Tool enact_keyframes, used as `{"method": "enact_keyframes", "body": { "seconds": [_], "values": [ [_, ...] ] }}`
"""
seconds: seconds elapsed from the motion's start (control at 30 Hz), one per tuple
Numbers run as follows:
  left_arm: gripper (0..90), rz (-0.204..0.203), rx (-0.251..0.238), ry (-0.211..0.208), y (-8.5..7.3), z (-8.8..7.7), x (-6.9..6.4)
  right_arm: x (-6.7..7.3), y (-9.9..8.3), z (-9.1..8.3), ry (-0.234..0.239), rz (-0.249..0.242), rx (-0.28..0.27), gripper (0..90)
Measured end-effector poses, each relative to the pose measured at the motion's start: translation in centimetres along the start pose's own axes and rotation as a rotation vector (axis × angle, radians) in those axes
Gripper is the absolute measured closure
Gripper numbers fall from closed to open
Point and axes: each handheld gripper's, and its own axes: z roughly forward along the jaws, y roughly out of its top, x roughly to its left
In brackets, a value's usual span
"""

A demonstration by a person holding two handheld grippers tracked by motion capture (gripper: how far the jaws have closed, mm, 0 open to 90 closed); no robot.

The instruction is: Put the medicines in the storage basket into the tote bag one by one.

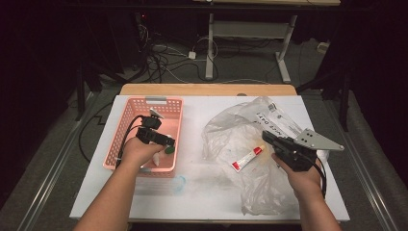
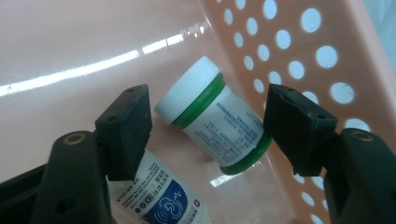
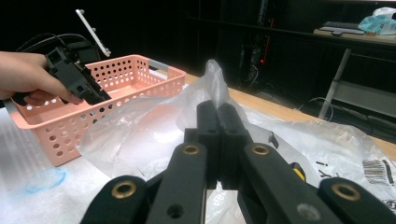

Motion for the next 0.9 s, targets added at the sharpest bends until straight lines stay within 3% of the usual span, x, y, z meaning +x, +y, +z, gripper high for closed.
{"method": "enact_keyframes", "body": {
  "seconds": [0.17, 0.5, 0.8, 0.9],
  "values": [
    [38.0, -0.010, 0.044, 0.017, 0.4, 0.6, -0.1, 0.1, 0.0, 0.0, 0.001, 0.004, 0.005, 90.0],
    [49.3, 0.015, 0.158, 0.062, 1.2, 2.1, -1.3, 0.0, 0.0, 0.0, -0.002, 0.001, -0.001, 90.0],
    [50.8, 0.015, 0.166, 0.090, 1.3, 2.3, -1.4, 0.0, 0.0, -0.1, 0.000, 0.003, -0.001, 90.0],
    [53.3, 0.038, 0.168, 0.118, 1.3, 2.4, -1.7, 0.0, 0.0, -0.1, -0.001, -0.001, -0.002, 90.0]
  ]
}}
